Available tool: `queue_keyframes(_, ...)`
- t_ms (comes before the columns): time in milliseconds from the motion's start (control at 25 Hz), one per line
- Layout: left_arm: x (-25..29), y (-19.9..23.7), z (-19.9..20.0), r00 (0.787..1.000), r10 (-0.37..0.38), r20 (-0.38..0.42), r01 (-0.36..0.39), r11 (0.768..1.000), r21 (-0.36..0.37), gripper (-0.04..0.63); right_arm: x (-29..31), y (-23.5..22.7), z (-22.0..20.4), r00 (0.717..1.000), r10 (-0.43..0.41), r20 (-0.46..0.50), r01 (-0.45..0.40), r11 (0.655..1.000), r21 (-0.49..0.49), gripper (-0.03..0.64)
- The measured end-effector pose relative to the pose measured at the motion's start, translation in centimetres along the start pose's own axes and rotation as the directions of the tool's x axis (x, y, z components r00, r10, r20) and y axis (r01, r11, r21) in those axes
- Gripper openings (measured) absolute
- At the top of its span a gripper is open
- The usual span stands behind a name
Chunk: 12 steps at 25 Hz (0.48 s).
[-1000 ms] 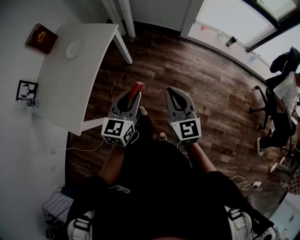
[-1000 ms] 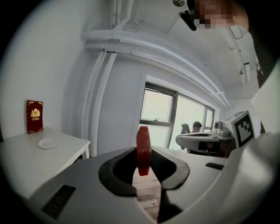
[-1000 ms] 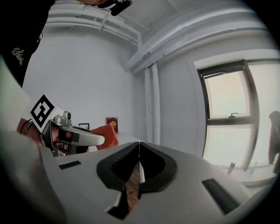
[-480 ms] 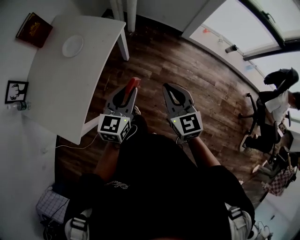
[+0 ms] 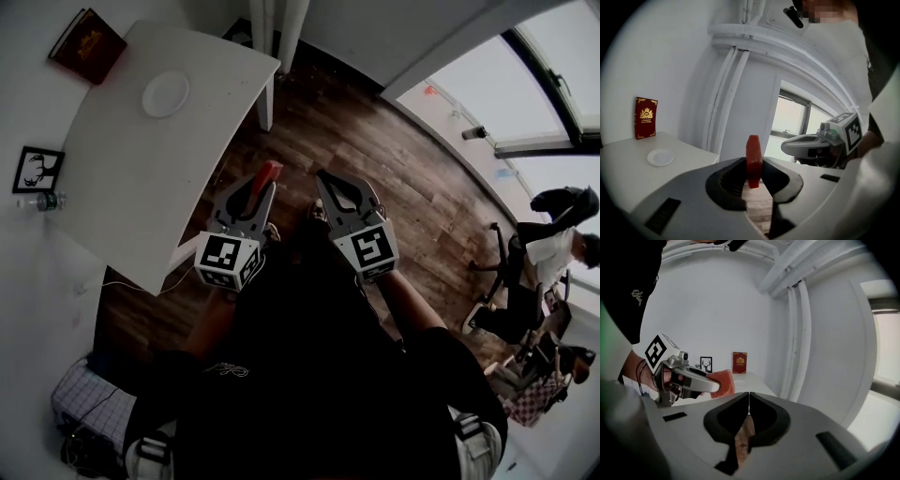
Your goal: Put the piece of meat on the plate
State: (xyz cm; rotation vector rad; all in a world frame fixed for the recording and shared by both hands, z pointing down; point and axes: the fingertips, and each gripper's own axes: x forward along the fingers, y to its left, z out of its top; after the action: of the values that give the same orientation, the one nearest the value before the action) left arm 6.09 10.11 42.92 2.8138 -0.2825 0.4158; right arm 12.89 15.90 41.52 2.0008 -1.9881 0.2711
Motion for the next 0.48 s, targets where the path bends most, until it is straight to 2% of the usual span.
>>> queue_keyframes(80,0.9,0.7,-0.1,0.999,0.034,-0.005,-0.034,0.999,-0.015,0.086,1.6,-0.6,-0.1,0.999,0.054,0.004,-0.054,0.998,-0.011,0.021)
queue_keyframes(200,2.3,2.2,0.4,0.992,0.125,-0.005,-0.125,0.992,-0.021,0.086,4.2,-2.0,0.4,0.988,0.152,0.024,-0.151,0.988,-0.038,0.021)
queue_keyframes(320,3.2,4.1,1.4,0.973,0.232,-0.005,-0.232,0.972,-0.036,0.086,6.7,-3.4,1.0,0.971,0.238,0.031,-0.237,0.971,-0.043,0.021)
queue_keyframes(480,4.9,5.9,2.7,0.945,0.326,-0.009,-0.327,0.944,-0.038,0.086,9.6,-5.3,1.9,0.939,0.339,0.050,-0.335,0.939,-0.073,0.021)
